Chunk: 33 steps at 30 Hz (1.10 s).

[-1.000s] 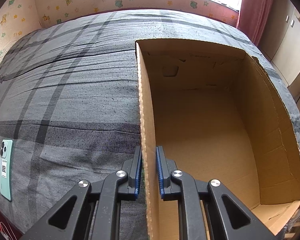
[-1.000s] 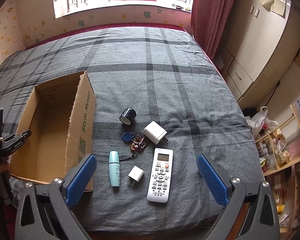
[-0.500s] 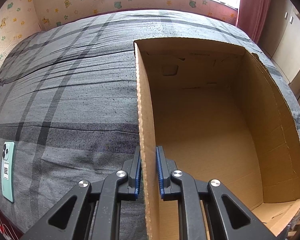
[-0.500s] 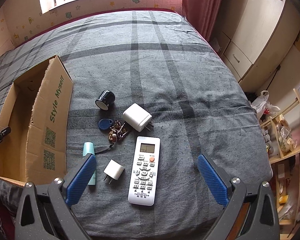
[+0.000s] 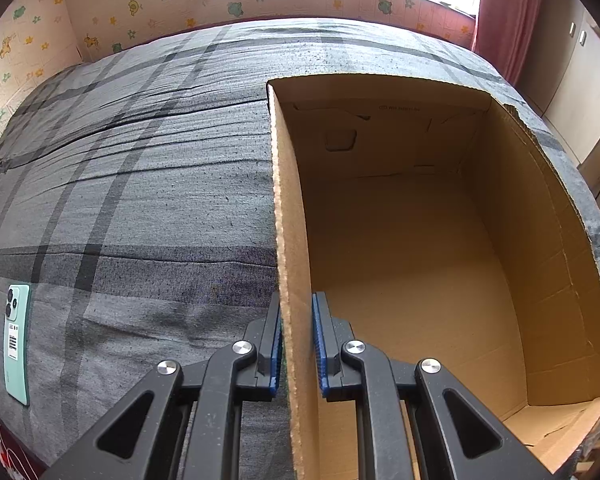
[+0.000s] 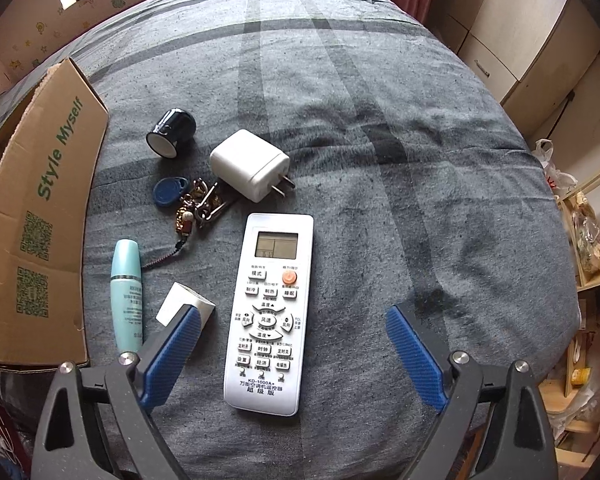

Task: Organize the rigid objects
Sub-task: 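Lower the right gripper over the white remote and close on it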

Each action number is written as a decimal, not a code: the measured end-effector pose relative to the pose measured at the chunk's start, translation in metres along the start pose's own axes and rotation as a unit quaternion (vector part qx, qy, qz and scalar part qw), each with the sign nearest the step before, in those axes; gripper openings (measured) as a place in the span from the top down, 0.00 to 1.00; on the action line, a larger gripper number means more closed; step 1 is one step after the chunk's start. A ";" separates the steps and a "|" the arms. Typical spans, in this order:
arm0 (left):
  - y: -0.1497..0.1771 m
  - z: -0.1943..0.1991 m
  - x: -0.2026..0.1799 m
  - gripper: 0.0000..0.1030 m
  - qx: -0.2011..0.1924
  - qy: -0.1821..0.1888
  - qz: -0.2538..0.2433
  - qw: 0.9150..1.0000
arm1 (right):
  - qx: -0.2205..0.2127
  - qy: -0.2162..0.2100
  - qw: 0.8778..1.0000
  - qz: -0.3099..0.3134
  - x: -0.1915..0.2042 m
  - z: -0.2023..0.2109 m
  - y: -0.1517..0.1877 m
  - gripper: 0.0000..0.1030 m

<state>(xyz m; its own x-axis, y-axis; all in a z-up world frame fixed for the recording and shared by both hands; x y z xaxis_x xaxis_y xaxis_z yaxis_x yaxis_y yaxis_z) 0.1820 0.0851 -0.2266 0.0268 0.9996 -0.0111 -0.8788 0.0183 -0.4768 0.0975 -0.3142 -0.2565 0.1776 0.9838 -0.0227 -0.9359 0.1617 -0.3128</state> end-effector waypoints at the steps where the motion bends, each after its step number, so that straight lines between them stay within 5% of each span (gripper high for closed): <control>1: 0.000 0.000 0.000 0.86 0.000 0.000 0.000 1.000 | 0.004 -0.001 1.000 -0.001 -0.001 -0.004 0.001 0.10; 21: 0.000 -0.001 0.000 0.86 0.002 -0.004 -0.004 1.000 | 0.020 -0.001 1.000 0.012 0.013 -0.047 0.015 0.33; 23: 0.000 -0.002 0.000 0.86 0.003 -0.003 -0.003 1.000 | 0.023 -0.012 1.000 0.014 0.017 -0.051 0.014 0.50; 33: 0.001 -0.003 -0.001 0.86 0.004 -0.006 -0.005 1.000 | 0.011 -0.018 1.000 0.002 0.022 -0.039 0.010 0.52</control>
<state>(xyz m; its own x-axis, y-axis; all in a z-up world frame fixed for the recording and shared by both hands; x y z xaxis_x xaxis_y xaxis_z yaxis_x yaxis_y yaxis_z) 0.1829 0.0844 -0.2296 0.0300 0.9995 0.0041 -0.8824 0.0285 -0.4696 0.1039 -0.2939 -0.2970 0.1633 0.9865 0.0108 -0.9433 0.1593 -0.2911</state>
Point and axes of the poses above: each gripper's, at about its wrist camera, not at the fingertips, and z roughly against the way its jaws point, x to its left, y to its underside, the point moved 10 cm from there along -z, roughly the way its jaws point, and after that the axes turned 1 degree about -y, right-handed, at the moved point
